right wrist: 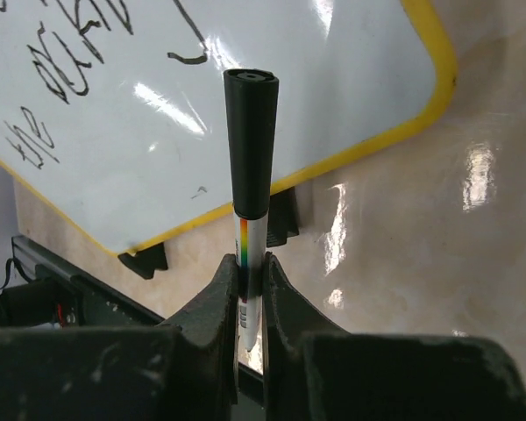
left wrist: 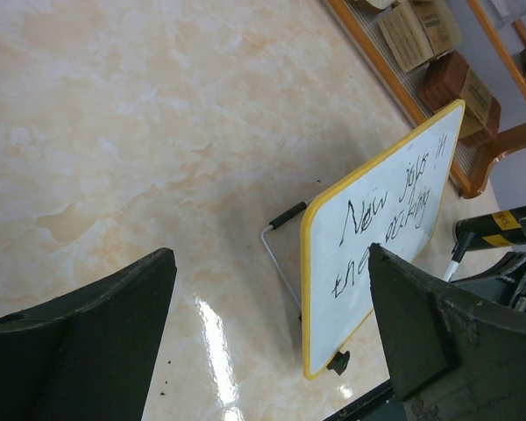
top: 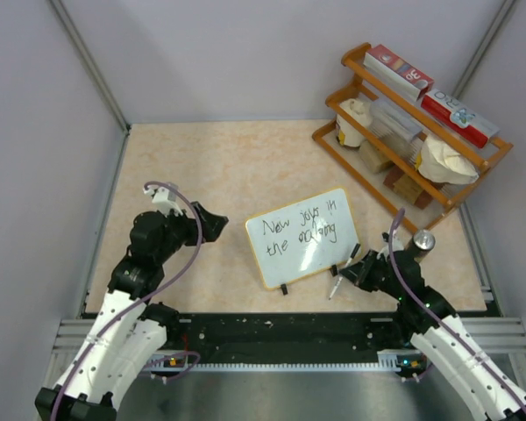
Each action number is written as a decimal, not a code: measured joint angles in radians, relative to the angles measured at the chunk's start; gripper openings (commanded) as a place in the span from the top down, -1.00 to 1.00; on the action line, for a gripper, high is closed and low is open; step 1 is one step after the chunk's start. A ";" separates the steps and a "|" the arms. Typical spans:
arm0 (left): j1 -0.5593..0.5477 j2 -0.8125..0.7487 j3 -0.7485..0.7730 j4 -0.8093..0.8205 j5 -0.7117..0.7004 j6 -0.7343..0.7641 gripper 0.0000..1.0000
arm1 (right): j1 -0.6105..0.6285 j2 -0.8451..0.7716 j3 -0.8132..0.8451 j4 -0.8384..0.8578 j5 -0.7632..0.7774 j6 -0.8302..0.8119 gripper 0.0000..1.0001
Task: Write a sentence on the whiteboard
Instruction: Put down the whiteboard marker without the cap at the corner of the board.
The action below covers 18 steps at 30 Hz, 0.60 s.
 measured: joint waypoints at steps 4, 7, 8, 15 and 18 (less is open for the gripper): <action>0.000 0.000 0.028 -0.004 -0.005 0.000 -0.88 | 0.000 0.034 -0.014 -0.004 0.036 0.021 1.00; 0.000 0.000 0.037 -0.002 -0.002 -0.003 -0.87 | 0.000 0.063 -0.021 0.000 0.072 0.026 1.00; 0.000 0.000 0.037 0.001 0.001 -0.005 -0.87 | -0.001 0.069 -0.027 0.003 0.084 0.027 1.00; 0.000 0.001 0.038 0.021 0.046 -0.019 -0.87 | -0.004 0.075 -0.032 0.011 0.149 0.054 0.04; 0.000 0.001 0.038 0.040 0.066 -0.021 -0.87 | -0.008 0.078 -0.031 0.008 0.181 0.051 -0.32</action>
